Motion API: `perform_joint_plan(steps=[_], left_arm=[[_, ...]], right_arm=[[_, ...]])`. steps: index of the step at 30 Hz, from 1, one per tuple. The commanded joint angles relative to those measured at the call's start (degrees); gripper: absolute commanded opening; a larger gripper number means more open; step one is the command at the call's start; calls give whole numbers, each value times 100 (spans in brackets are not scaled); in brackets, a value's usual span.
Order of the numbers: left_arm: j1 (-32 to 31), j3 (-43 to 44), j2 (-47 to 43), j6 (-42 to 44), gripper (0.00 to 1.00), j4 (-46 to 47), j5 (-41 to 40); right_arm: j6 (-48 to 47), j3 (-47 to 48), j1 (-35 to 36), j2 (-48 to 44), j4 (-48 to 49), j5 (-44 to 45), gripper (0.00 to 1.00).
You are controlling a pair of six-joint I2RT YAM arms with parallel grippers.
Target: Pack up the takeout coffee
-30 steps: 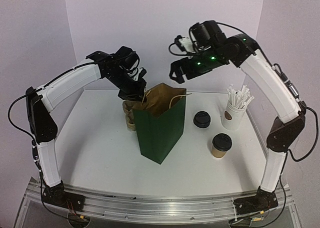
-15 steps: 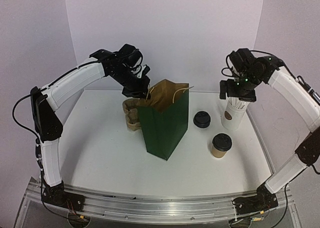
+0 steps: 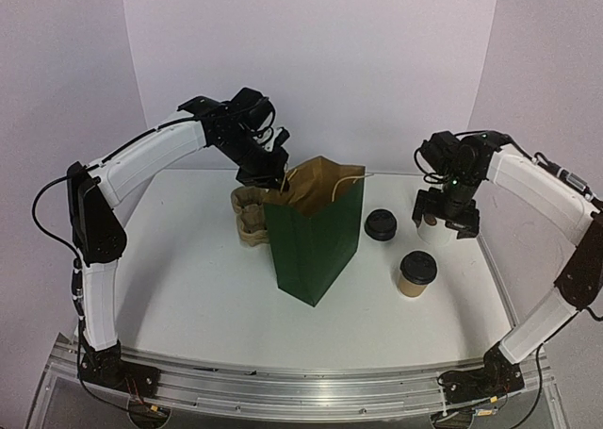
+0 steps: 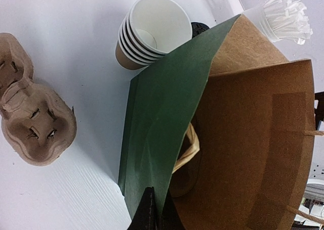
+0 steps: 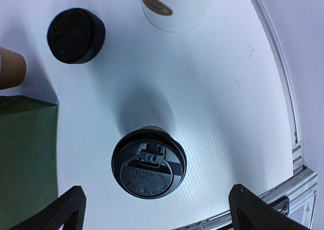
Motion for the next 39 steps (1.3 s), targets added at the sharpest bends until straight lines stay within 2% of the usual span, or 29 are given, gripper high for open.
perform_joint_plan(steps=[1,13,39], left_arm=[[-17,152,40,142,0,-82,59],[-17,504,168,161,0,-5,71],[-17,473,188,205,0,56,7]], right_arm=[[747,-254,-7,225,-177,-342,98],[718,-813,-19,460,519,-1151,98],[313,-1002,-54,853,635,-1054,98]])
